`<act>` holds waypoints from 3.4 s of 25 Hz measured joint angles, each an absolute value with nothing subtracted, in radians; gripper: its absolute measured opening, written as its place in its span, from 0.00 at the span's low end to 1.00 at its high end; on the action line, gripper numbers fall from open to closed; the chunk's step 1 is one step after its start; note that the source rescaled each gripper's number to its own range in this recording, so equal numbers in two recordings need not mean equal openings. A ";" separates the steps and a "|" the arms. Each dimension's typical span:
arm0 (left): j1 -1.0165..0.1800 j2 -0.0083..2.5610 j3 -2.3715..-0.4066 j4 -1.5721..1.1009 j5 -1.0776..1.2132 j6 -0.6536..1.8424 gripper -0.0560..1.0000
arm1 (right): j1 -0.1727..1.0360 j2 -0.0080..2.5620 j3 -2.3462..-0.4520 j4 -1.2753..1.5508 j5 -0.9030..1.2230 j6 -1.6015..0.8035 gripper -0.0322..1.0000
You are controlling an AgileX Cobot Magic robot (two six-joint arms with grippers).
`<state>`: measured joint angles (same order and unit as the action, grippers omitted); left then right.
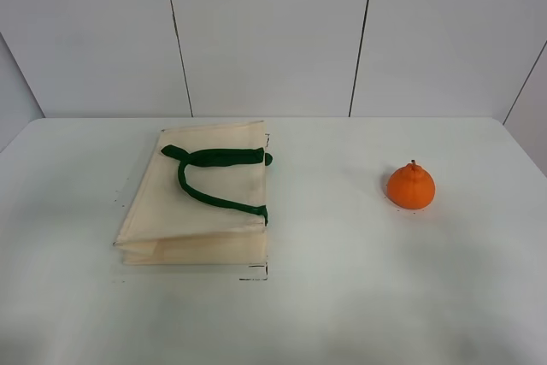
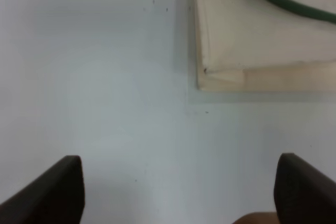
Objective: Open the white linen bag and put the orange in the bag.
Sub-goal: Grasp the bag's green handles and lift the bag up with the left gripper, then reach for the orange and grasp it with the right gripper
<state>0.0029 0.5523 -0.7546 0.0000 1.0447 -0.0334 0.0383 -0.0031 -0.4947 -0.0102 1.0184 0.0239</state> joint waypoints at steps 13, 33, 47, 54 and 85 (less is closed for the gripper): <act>-0.003 1.583 -1.291 -0.010 0.932 -0.075 1.00 | 0.038 -0.003 -0.495 -0.010 1.018 0.024 0.87; -0.264 2.224 -1.692 0.000 0.865 -0.322 0.99 | 0.038 -0.003 -0.495 -0.010 1.018 0.024 0.87; -0.264 2.307 -1.692 0.007 0.805 -0.341 0.60 | 0.038 -0.003 -0.495 -0.010 1.018 0.024 0.87; -0.264 2.303 -1.705 0.006 0.843 -0.341 0.06 | 0.038 -0.003 -0.495 -0.010 1.018 0.024 0.87; -0.265 1.778 -1.982 -0.121 1.189 -0.190 0.05 | 0.038 0.193 -0.537 0.000 0.967 0.000 0.99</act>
